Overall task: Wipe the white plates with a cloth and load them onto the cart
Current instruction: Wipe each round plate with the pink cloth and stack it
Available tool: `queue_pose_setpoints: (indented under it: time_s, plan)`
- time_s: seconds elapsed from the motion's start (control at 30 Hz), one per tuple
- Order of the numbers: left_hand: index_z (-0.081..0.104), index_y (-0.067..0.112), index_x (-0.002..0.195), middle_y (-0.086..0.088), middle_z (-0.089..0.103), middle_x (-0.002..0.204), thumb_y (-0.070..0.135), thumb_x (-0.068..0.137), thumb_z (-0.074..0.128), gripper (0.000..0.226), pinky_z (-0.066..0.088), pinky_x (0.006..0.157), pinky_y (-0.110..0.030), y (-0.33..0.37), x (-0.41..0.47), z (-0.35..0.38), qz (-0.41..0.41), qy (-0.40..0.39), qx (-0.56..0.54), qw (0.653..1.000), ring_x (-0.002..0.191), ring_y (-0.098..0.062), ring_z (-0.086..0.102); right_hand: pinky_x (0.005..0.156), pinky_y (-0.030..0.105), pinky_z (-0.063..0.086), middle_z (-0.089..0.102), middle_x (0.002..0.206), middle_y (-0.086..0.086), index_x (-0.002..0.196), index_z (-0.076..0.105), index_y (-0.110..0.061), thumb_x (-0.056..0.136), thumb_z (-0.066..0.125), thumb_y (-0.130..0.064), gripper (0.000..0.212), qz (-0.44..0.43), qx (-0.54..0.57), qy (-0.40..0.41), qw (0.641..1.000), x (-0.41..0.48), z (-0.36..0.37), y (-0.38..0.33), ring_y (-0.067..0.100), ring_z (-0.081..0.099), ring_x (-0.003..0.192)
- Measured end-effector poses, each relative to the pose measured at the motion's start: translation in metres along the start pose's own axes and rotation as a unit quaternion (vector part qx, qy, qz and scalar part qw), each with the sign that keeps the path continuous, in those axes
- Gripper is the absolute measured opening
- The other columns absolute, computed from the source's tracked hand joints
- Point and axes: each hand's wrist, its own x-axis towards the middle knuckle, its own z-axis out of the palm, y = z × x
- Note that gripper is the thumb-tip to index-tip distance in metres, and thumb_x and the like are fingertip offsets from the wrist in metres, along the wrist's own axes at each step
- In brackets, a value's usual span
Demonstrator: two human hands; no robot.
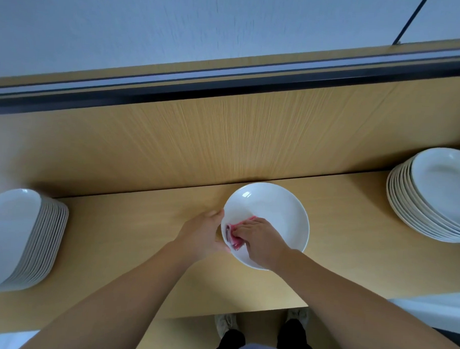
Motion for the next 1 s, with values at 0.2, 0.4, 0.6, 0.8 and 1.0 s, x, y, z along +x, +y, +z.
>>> queue_pose_setpoints:
  time_s: [0.2,0.4,0.6,0.8,1.0]
  plan:
    - [0.041,0.015,0.144,0.007,0.022,0.155,0.056,0.077,0.070,0.084,0.033,0.106,-0.029,-0.001,0.002,0.002,0.069,0.002,0.080,0.994,0.138,-0.016,0.027,0.085,0.028,0.045,0.065,0.070,-0.008,0.072,0.061,-0.022,0.079,0.040,-0.015,0.024,-0.015,-0.004,-0.007,1.000,0.000,-0.004,0.002,0.015,0.058,0.070]
    - [0.037,0.019,0.148,0.009,0.018,0.158,0.053,0.086,0.062,0.074,0.027,0.109,-0.027,-0.007,0.000,0.001,0.084,0.009,0.080,0.993,0.141,-0.014,0.023,0.083,0.029,0.045,0.055,0.065,-0.002,0.066,0.046,-0.016,0.083,0.054,-0.007,0.020,-0.044,-0.054,-0.189,0.979,-0.036,-0.031,0.024,0.016,0.051,0.067]
    - [0.053,0.015,0.135,0.003,0.029,0.154,0.057,0.078,0.069,0.072,0.018,0.115,-0.029,-0.006,0.001,0.002,0.130,0.024,0.118,0.984,0.140,-0.020,0.027,0.069,0.033,0.048,0.058,0.070,-0.007,0.073,0.058,-0.025,0.077,0.057,-0.011,0.015,-0.081,-0.079,-0.115,0.987,-0.025,-0.061,0.049,0.018,0.053,0.066]
    - [0.059,0.011,0.128,0.003,0.042,0.150,0.048,0.090,0.059,0.053,-0.001,0.118,-0.024,0.003,0.005,0.017,0.214,-0.027,0.213,0.953,0.144,-0.014,0.026,0.087,0.031,0.043,0.062,0.081,-0.012,0.088,0.066,-0.025,0.078,0.025,-0.009,0.045,-0.147,-0.201,-0.015,0.968,0.025,-0.067,0.063,0.016,0.058,0.085]
    - [0.053,0.012,0.134,0.008,0.036,0.153,0.047,0.100,0.041,0.051,-0.005,0.118,-0.024,0.002,0.009,0.022,0.208,-0.044,0.198,0.957,0.143,-0.006,0.023,0.111,0.035,0.031,0.063,0.117,-0.010,0.116,0.064,-0.023,0.084,0.038,-0.012,0.042,-0.085,-0.271,-0.075,0.956,0.029,-0.053,0.066,0.020,0.054,0.119]
